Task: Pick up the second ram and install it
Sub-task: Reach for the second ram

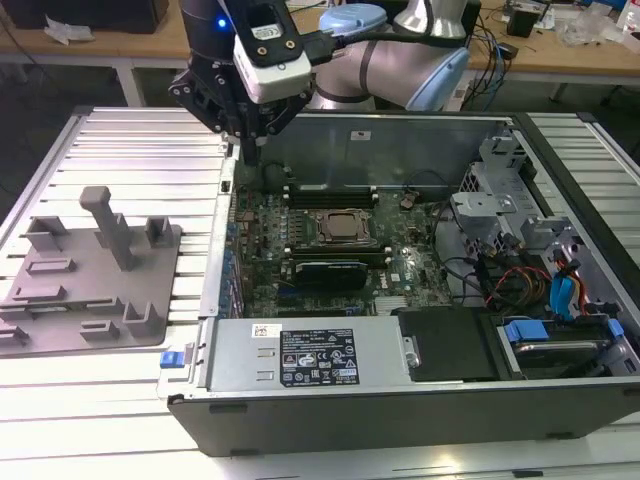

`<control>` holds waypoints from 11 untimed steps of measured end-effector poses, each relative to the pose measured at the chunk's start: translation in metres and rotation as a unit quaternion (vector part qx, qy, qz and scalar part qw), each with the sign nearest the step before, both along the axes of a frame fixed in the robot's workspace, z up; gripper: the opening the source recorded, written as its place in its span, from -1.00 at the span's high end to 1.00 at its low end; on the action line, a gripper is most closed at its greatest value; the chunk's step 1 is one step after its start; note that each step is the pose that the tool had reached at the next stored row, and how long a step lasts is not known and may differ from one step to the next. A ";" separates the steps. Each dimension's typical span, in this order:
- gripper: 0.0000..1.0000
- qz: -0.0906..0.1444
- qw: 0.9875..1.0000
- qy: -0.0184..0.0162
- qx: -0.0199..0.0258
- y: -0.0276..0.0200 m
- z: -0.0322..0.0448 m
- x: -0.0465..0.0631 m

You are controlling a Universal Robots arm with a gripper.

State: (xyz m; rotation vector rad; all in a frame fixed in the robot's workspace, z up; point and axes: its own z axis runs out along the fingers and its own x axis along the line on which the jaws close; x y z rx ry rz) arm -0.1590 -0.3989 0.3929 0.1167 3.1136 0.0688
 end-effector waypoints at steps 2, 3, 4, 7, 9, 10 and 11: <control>0.84 0.000 1.000 0.000 0.000 0.0000 0.0000 -0.008; 0.84 0.000 1.000 0.000 0.000 0.0000 -0.0001 -0.012; 0.84 0.000 1.000 0.000 0.000 0.0000 -0.0001 -0.016; 0.84 0.000 1.000 0.000 0.000 0.0000 -0.0001 -0.030; 0.84 0.000 1.000 0.000 0.000 0.0000 -0.0002 -0.037; 0.84 0.000 1.000 0.000 0.000 0.0000 -0.0002 -0.041; 0.84 0.000 1.000 0.000 0.000 0.0000 -0.0003 -0.045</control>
